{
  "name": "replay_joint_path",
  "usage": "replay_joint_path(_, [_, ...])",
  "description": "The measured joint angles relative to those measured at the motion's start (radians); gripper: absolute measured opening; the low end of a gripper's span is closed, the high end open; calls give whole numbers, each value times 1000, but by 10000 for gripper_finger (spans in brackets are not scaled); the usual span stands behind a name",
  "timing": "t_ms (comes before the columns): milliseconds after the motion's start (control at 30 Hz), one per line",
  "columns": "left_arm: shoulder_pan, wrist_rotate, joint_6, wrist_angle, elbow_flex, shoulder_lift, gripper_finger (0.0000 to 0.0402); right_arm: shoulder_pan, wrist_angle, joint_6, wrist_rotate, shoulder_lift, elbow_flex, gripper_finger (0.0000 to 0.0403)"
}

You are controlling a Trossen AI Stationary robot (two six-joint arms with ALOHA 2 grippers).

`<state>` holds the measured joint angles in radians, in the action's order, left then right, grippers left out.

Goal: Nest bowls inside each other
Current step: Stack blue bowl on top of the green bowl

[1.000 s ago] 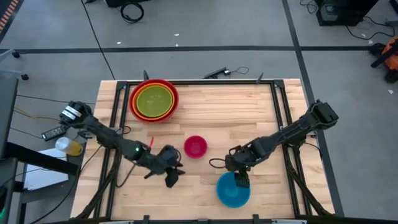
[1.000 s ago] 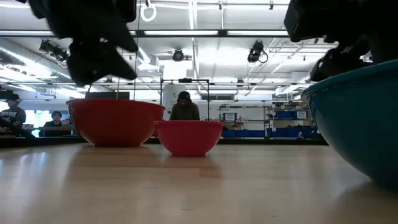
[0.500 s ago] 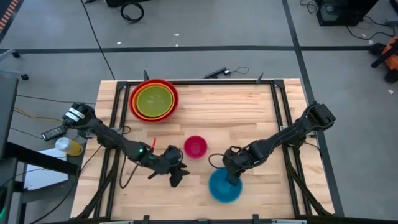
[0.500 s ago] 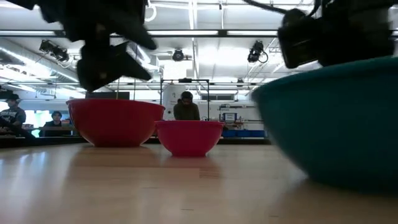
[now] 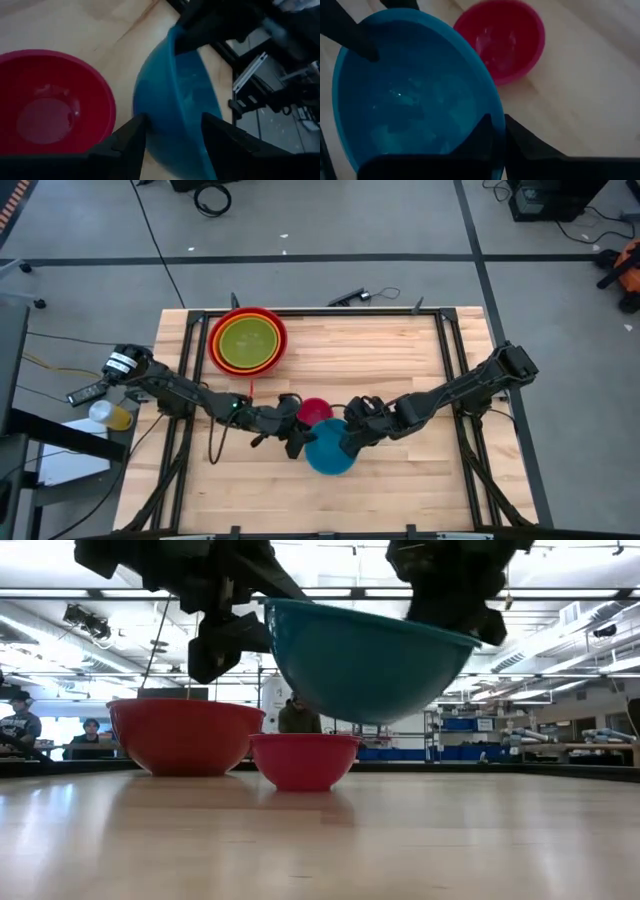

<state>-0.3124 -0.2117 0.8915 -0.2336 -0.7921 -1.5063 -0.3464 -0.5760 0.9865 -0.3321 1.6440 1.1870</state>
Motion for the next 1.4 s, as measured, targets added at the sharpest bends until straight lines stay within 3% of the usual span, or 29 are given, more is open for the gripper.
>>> replay_joint_path(167, [43,1,9,43,1,7,149,64,-8,-130,-3,0,42,35])
replay_joint_path(333, [91,-44,33,211,-35,43,38,125,-36,-214,13,0,102,49])
replay_joint_path(400, [115,-76,29,299,-64,65,15,145,-69,-265,15,-1,139,65])
replay_joint_path(667, [294,-139,-85,735,-285,167,9,208,-303,-494,-97,-2,373,144])
replay_joint_path(867, [523,-150,-273,1143,-465,177,9,238,-334,-668,-257,-3,503,171])
replay_joint_path(967, [666,-138,-359,1212,-480,177,9,278,-300,-722,-294,-3,526,175])
replay_joint_path(1233, [1061,-1,-579,1281,-475,164,8,438,-288,-702,-168,-2,486,176])
replay_joint_path(1400, [1188,82,-716,1275,-463,129,18,528,-236,-695,-33,-2,366,176])
